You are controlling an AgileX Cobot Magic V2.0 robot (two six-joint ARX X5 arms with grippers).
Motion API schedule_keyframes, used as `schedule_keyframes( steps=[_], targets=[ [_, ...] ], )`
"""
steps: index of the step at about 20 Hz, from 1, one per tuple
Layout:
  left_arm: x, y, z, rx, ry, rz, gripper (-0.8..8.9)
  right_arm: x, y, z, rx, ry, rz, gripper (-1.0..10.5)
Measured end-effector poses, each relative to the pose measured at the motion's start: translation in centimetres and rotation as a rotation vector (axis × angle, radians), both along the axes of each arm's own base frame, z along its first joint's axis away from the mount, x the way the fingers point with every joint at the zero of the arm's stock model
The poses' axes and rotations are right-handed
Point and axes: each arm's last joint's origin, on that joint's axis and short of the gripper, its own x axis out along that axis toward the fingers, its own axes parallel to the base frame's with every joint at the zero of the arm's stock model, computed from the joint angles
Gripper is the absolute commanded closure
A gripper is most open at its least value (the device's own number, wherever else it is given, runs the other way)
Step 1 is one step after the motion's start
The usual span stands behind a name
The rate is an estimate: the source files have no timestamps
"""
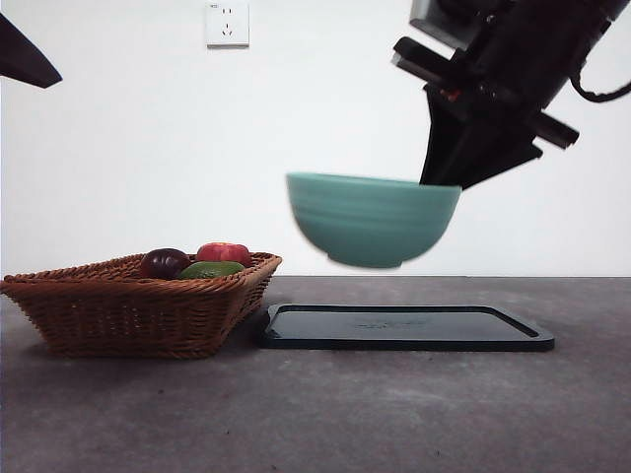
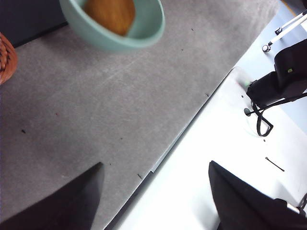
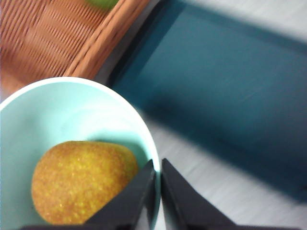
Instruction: Pick up the wifruite, put it on the bowl, pick up the plate, put it on desk
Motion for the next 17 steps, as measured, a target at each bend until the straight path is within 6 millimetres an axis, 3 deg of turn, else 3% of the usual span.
schedule_keyframes(
  steps=[3,10,14,17],
  targets=[
    [0.0,0.0,0.0,0.0,0.0,0.0,4.73,2.9,-1.1,0.4,-0.003,-0.004,-0.078,9.4],
    [0.0,0.0,0.0,0.0,0.0,0.0,4.73,9.6,-0.9,-2.0,-0.051,0.047,-0.129,9.4],
    [0.0,0.0,0.0,0.0,0.0,0.0,4.73,11.5,-0.4,-4.7,-0.078,0.081,-0.121,9.4],
    [0.0,0.0,0.0,0.0,0.0,0.0,4.73,11.7,-0.4,-5.2,-0.082,0.084,-0.118,9.4]
  ],
)
